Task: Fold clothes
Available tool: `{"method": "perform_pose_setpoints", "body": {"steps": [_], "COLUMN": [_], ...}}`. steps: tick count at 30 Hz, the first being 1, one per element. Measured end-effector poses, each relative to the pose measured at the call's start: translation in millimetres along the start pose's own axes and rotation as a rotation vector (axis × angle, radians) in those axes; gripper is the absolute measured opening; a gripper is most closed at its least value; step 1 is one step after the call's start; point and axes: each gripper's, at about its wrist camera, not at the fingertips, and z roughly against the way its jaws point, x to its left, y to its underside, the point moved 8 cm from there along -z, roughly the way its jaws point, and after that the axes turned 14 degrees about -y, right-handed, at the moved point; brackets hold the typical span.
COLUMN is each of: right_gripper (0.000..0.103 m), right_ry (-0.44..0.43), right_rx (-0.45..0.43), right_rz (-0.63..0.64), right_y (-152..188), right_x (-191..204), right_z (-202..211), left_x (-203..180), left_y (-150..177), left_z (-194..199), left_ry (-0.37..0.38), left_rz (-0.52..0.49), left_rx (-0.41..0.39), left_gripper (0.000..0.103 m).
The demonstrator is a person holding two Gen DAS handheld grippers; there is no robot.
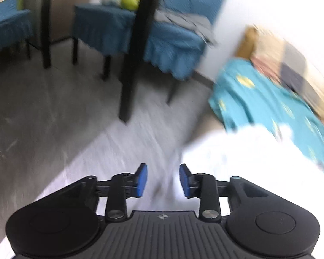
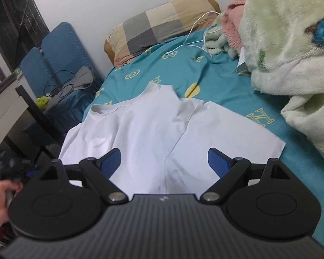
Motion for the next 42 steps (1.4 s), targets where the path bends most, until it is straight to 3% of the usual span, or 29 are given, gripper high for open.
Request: {"method": "perform_pose_setpoints", "body": {"steps": [4,10,13,17,19,21,28,32,33,34,38,42], "right_gripper": [0.089,0.089,0.089,0.089,0.089,0.089,0.089,0.089,0.089,0.089,0.089,0.089], "right_ry": [-0.014,-0.025,-0.019,-0.010,-0.014,-0.009,0.024,0.016,0.012,0.009,-0.003,-0.007], "right_rx": [-0.014,-0.036,-0.051,-0.068,-0.083,-0.100,-0.153,-0.149,-0.144,-0.139,-0.129,-0.133], "right_rz": [0.010,0.002,-0.010,-0.017,-0.031,-0.049,-0.168,-0.184,-0.180,-0.176,-0.162,-0.167], "right_y": [-2,-4,-4,-2,-3,-7,-18,-18,-18,-18,-18,-18], "right_x": [7,11,11,11,10,5,-28,-32,-31,-30,-26,-26], "right_z": [9,34,51,74,84,91,105,101,100,98,95,97], "left_x": [28,53,67,76,80,81,63,62,63,64,68,76], "left_y": [64,162,192,216,223,229,241,244,244,243,237,230], "left_z": [63,129,144,166,168,171,201,218,222,226,249,259], "left_ry": [0.145,0.202,0.190,0.243,0.225,0.194,0.211,0.205,0.200,0.189,0.153,0.023], "left_rz": [-0.046,-0.278,-0.331,-0.366,-0.375,-0.419,-0.635,-0.699,-0.714,-0.730,-0.781,-0.846], "left_rx": [0.174,0.421,0.523,0.629,0.680,0.704,0.694,0.696,0.695,0.693,0.675,0.686], "left_gripper": [0.056,0.058,0.058,0.060,0.060,0.060,0.055,0.028,0.013,0.006,0.004,0.003]}}
